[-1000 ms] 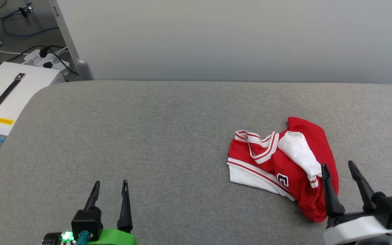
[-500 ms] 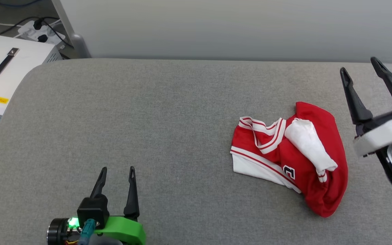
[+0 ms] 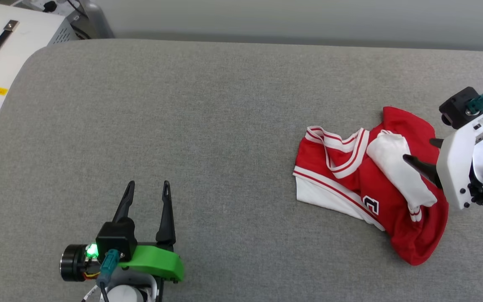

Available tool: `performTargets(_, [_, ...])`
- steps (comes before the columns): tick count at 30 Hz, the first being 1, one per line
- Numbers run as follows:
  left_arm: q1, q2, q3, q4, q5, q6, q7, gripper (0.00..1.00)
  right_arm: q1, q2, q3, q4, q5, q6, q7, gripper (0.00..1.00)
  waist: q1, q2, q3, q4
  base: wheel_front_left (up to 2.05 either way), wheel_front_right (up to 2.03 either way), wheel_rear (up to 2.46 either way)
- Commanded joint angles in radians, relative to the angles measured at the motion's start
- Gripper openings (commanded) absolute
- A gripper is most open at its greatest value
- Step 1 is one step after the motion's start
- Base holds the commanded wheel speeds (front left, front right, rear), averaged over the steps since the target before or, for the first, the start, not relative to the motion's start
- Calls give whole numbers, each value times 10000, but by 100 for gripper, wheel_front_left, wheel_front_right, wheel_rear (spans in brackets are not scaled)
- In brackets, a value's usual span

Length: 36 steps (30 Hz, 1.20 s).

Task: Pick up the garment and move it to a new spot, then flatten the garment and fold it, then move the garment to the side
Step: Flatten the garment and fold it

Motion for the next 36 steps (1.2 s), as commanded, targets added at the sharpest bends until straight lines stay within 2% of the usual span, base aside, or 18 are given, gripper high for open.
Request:
performTargets(1, [-263, -54, -46, -42, 76, -24, -57, 100, -268, 29, 176, 117, 248, -9, 162, 100, 0, -1, 448, 199, 0, 0, 0])
performTargets(7, [-640, -69, -250, 4, 25, 11, -57, 100, -358, 259, 1206, 1077, 456, -9, 263, 100, 0, -1, 996, 435, 0, 0, 0])
performTargets(10, [-719, -72, -266, 48, -30, 60, -57, 100, -495, 324, 1524, 1226, 308, -9, -532, 100, 0, -1, 1077, 464, 0, 0, 0])
performTargets(11, [-727, -72, -250, 68, -51, 83, -57, 100, -569, 334, 1588, 1280, 216, -9, -944, 31, 0, -1, 1075, 440, 0, 0, 0])
performTargets(12, [-721, -73, -230, 90, -64, 100, -57, 100, -614, 354, 1638, 1295, 217, -9, -1250, 0, 0, -1, 1040, 407, 0, 0, 0])
performTargets(18, [-552, -74, -117, 179, -62, 150, -57, 100, -864, 327, 1418, 1183, 736, -9, -3081, 0, 0, -1, 662, 53, 0, 0, 0])
performTargets(25, [-417, -75, -105, 151, -39, 160, -57, 100, -319, -293, -55, 1405, 1664, -9, -4731, 0, 0, -1, 439, -207, 0, 0, 0])
performTargets(31, [-301, -75, 10, 105, 25, 141, -57, 100, 945, -1006, -1620, 2768, 2272, -9, -5509, 0, 0, -1, 467, -263, 0, 0, 0])
performTargets(36, [-308, -75, 116, 46, 76, 119, -57, 100, 2006, -1026, -2592, 4261, 2649, -9, -5730, 0, 0, -1, 717, -281, 0, 0, 0])
